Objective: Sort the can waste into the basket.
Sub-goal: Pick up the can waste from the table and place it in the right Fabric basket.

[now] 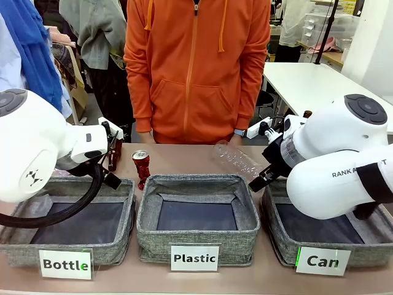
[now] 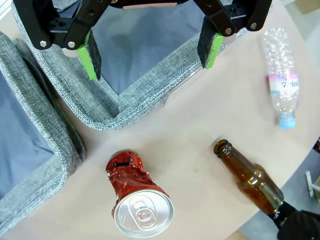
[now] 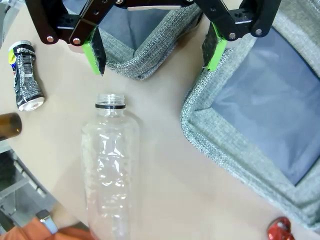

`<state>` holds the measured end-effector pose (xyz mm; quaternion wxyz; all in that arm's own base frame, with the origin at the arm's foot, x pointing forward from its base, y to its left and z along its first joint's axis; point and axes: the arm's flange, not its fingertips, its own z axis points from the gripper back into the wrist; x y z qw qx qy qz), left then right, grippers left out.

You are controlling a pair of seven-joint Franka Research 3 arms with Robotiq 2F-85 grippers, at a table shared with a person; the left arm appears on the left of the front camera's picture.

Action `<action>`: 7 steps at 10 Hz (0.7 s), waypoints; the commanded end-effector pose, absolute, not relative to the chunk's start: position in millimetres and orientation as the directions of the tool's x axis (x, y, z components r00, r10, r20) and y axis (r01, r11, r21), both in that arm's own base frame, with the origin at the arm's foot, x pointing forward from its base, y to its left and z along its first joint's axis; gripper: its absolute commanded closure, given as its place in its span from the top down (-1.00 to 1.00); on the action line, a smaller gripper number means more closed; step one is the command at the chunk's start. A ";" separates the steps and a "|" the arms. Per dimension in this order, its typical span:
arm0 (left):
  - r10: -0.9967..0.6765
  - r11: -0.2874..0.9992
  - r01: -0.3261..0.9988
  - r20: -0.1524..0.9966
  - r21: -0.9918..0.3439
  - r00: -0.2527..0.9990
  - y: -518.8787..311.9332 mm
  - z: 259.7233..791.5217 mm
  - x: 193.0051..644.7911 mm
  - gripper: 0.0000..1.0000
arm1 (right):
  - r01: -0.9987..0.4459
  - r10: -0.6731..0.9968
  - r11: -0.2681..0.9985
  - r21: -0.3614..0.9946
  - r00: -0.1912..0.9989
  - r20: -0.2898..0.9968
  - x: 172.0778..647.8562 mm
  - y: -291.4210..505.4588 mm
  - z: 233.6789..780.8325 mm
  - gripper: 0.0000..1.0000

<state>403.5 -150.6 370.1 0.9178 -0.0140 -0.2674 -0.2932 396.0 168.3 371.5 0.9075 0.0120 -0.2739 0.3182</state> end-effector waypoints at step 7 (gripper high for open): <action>-0.490 0.825 0.562 0.560 0.051 0.668 -140.0 417.4 391.7 0.99 | -0.638 0.576 0.768 -0.063 0.644 0.503 385.8 150.5 430.2 1.00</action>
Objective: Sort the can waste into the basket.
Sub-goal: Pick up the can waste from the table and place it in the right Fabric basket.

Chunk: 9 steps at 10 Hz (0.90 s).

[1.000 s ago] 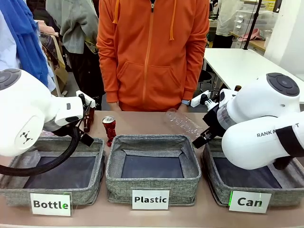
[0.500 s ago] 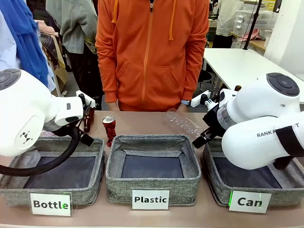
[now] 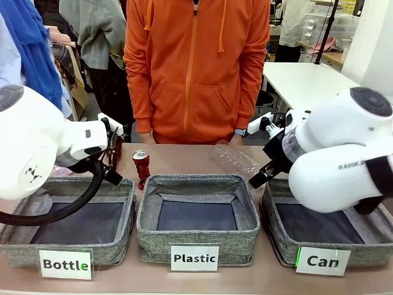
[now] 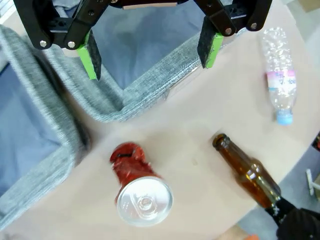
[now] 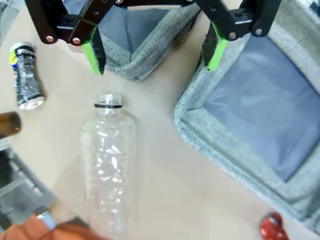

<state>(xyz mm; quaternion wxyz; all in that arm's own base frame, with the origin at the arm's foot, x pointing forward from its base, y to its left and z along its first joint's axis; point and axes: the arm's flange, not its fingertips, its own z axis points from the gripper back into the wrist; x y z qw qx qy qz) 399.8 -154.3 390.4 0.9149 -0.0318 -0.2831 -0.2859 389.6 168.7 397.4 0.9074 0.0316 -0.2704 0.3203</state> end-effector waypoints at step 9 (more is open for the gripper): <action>-0.021 0.382 0.518 0.553 -0.765 0.833 60.3 497.0 282.0 0.99 | -0.467 -0.164 0.446 0.763 0.795 0.583 255.1 -81.1 462.5 1.00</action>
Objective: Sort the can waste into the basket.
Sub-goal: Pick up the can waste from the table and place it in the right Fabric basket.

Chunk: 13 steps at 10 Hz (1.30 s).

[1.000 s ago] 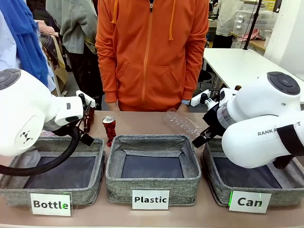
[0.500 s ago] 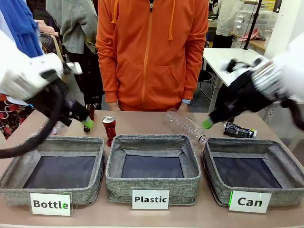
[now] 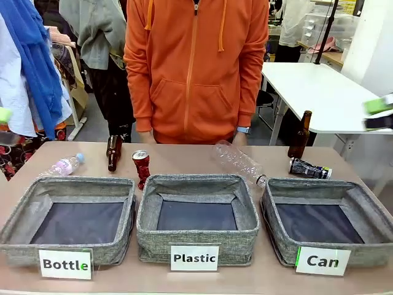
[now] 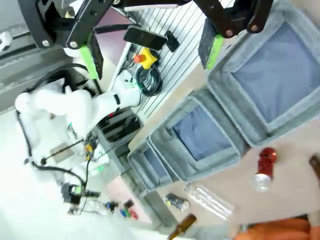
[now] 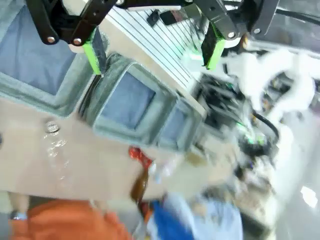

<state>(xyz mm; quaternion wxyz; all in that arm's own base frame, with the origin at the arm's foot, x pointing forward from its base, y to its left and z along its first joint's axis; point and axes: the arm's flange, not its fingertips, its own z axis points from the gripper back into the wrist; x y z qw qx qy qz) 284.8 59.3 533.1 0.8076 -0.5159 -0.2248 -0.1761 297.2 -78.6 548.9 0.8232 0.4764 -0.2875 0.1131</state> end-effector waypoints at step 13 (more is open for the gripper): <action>0.304 0.375 0.452 0.568 -0.809 0.764 162.3 411.4 319.0 0.99 | -0.259 -0.464 0.333 0.906 0.792 0.397 268.0 -231.7 387.6 1.00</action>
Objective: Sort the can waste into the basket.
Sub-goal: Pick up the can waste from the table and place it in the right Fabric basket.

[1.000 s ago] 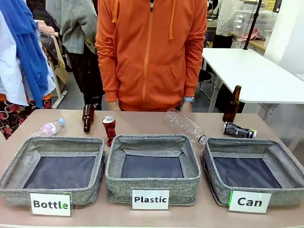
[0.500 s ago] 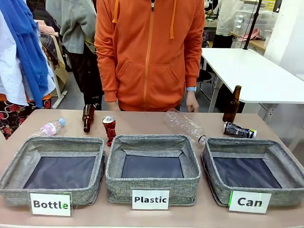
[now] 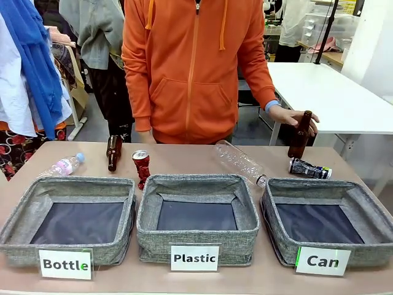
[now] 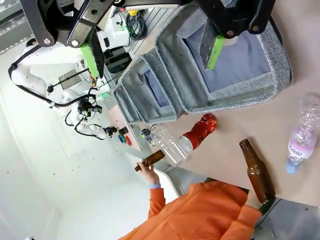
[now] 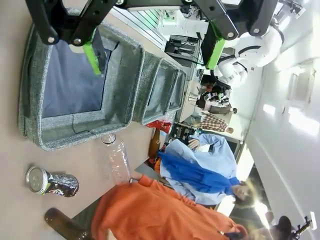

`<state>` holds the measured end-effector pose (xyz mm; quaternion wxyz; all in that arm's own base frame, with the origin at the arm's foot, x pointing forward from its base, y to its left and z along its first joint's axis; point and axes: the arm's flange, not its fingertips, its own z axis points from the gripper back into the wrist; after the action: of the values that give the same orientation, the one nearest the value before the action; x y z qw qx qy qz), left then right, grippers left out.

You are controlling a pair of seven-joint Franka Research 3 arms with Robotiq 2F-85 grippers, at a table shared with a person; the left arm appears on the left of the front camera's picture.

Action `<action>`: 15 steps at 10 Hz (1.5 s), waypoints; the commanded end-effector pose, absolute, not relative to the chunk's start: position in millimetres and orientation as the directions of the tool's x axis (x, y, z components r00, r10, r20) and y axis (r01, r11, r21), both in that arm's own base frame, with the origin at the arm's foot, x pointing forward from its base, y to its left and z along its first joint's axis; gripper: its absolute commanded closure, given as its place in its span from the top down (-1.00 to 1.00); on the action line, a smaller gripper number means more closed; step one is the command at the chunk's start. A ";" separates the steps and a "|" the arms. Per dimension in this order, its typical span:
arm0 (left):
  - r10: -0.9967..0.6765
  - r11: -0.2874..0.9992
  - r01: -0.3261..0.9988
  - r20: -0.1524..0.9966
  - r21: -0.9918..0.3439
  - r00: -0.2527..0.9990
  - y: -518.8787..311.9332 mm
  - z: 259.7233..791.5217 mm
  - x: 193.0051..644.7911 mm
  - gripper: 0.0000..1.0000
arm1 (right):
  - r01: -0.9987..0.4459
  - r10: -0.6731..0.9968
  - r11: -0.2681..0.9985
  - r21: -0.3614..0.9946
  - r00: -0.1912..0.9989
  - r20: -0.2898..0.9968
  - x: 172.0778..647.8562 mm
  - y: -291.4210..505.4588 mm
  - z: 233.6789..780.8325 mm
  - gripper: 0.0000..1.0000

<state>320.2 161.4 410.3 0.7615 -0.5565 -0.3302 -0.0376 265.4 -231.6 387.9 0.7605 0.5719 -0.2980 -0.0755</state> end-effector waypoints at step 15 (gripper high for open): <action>-0.283 0.568 0.673 0.656 -0.473 0.700 9.0 400.8 452.8 0.99 | -0.259 -0.464 0.333 0.906 0.792 0.397 268.0 -231.7 387.6 1.00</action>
<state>449.5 5.1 404.1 0.8403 -0.3764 -0.2625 -0.2886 266.6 -230.9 388.1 0.7605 0.5710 -0.2992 -0.0774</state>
